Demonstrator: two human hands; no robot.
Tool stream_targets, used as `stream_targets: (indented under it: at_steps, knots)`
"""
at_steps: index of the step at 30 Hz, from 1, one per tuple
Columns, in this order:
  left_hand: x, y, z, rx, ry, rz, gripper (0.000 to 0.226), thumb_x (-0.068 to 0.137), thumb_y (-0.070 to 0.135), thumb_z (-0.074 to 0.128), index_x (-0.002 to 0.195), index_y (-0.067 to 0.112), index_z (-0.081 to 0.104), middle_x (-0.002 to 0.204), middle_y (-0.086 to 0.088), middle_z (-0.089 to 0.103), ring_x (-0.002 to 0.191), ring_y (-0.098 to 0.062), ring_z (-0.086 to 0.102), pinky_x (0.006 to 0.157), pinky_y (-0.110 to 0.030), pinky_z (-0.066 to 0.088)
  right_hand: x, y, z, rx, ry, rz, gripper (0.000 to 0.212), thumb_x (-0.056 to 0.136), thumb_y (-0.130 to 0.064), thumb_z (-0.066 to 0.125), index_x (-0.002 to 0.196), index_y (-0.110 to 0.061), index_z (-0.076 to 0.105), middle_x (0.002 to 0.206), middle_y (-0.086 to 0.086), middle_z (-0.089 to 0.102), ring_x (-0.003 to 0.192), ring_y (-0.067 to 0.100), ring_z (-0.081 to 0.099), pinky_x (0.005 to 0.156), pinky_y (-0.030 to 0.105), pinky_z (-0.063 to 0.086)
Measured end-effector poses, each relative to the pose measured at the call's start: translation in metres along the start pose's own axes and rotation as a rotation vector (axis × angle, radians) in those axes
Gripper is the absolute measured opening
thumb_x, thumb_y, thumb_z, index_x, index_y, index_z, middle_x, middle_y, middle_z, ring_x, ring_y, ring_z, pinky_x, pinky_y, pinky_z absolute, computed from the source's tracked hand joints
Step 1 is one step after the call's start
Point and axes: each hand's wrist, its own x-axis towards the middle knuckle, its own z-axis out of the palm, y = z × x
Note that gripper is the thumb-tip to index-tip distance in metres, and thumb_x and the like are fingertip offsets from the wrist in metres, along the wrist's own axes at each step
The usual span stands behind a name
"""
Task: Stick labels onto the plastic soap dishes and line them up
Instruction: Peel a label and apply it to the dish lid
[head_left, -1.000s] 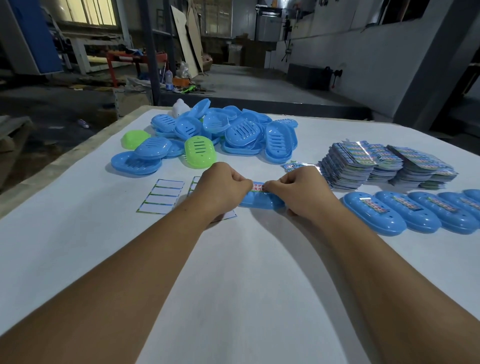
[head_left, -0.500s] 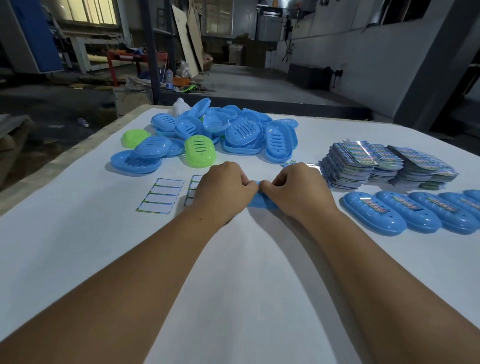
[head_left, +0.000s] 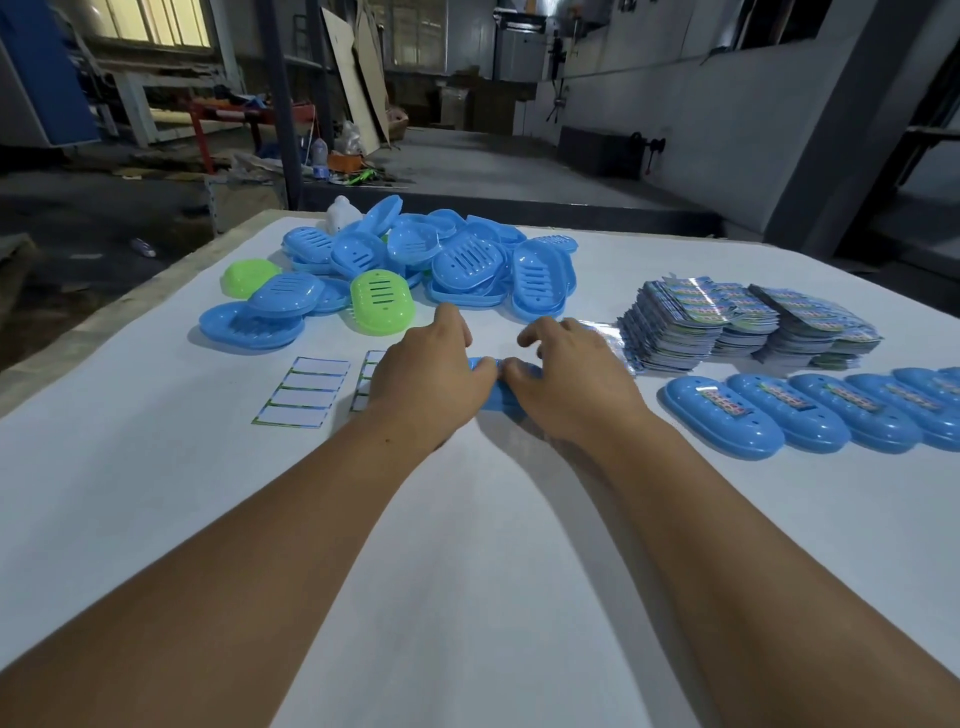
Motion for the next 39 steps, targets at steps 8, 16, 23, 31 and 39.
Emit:
stream_targets:
  at_steps: [8,16,23,31,39]
  knots:
    - [0.002,-0.002,-0.004,-0.094,0.031,-0.06,0.012,0.098,0.039,0.047,0.104,0.028,0.047,0.089,-0.001,0.063,0.079,-0.027,0.058,0.067,-0.036,0.04,-0.018,-0.004,-0.008,-0.039,-0.164,-0.13,0.054,0.092,-0.054,0.054,0.142,-0.035,0.051,0.127,0.002,0.061,0.122,0.033,0.052,0.101,0.047,0.045]
    - [-0.001,-0.004,-0.004,-0.127,0.003,-0.065,0.019,0.092,0.045,0.055,0.105,0.033,0.047,0.08,0.007,0.065,0.079,-0.023,0.062,0.073,-0.037,0.043,-0.046,0.023,-0.042,-0.354,-0.007,0.263,0.05,0.081,-0.064,0.05,0.101,-0.02,0.061,0.116,0.008,0.062,0.113,0.037,0.048,0.083,0.042,0.036]
    - [-0.004,0.0,-0.007,-0.138,0.004,-0.064,0.02,0.09,0.044,0.058,0.105,0.035,0.046,0.065,0.007,0.064,0.066,-0.005,0.055,0.073,-0.036,0.044,-0.06,0.041,-0.06,-0.316,0.065,0.456,0.047,0.081,-0.06,0.057,0.096,-0.016,0.065,0.118,0.01,0.059,0.118,0.039,0.046,0.094,0.043,0.039]
    - [-0.006,0.002,-0.01,-0.161,-0.027,-0.071,0.022,0.091,0.042,0.058,0.107,0.034,0.045,0.066,0.006,0.066,0.069,-0.012,0.06,0.078,-0.038,0.048,-0.059,0.051,-0.066,-0.252,0.115,0.54,0.045,0.089,-0.043,0.058,0.124,-0.016,0.06,0.131,0.013,0.052,0.123,0.041,0.042,0.099,0.045,0.037]
    - [-0.004,-0.001,-0.009,-0.107,-0.075,-0.072,0.018,0.091,0.046,0.058,0.104,0.036,0.053,0.068,0.008,0.066,0.072,-0.01,0.06,0.077,-0.036,0.051,-0.053,0.066,-0.063,-0.257,0.22,0.514,0.038,0.089,-0.026,0.064,0.126,-0.021,0.062,0.131,0.015,0.05,0.122,0.041,0.04,0.096,0.044,0.036]
